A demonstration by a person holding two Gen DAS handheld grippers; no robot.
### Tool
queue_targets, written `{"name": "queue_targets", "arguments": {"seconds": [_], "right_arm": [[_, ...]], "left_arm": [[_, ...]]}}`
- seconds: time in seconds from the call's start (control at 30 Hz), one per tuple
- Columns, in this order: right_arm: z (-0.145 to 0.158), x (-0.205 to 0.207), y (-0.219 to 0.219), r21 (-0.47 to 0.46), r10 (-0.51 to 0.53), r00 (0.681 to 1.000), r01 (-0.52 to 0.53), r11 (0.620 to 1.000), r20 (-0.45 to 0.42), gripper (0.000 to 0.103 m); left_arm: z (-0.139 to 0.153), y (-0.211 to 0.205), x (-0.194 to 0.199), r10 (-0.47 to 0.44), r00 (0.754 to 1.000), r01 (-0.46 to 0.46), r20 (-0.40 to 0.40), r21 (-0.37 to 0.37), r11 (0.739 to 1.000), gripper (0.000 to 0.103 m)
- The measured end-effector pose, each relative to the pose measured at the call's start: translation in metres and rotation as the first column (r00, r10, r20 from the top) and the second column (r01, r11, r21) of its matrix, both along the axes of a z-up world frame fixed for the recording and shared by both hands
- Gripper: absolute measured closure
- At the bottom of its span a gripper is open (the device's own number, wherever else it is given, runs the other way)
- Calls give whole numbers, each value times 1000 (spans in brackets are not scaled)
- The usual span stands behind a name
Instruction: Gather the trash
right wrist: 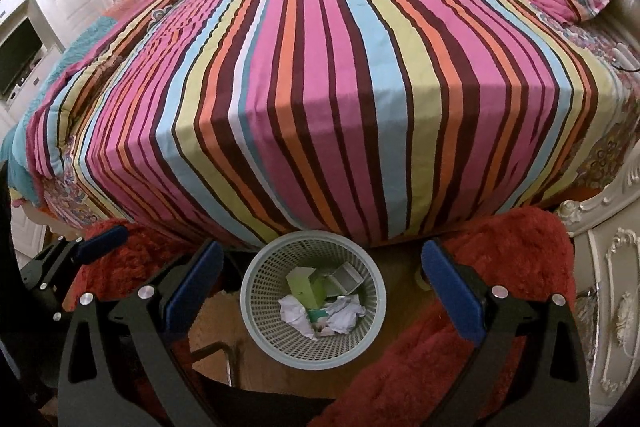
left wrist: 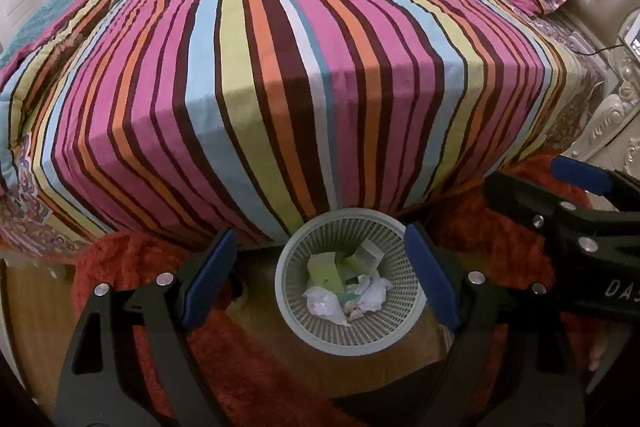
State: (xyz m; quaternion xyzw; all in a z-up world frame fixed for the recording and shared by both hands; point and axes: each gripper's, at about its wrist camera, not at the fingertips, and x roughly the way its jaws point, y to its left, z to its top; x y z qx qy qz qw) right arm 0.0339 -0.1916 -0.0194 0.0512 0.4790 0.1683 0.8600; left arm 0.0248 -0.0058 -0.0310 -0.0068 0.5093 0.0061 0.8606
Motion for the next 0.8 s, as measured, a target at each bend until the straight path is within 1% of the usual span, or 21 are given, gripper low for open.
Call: {"name": "queue_targets", "arguments": {"seconds": [0.37,0.47,0.8], "right_arm": [[-5,3,-4,9,-2,1000,2,1000,-18,8],[-6,2,-3,7,1,1000,-1,1000,-20,8],[-8,4,-3,11,3,1000,-3,1000,-26,8]], "left_arm": [[-5,2,1,-2,1000,1,-23,-10,1000,20],[-5,1,2,-7,1000,7,-25,-2,1000,20],[-2,0,1,-15,1000,15,-12,-13,1000,20]]}}
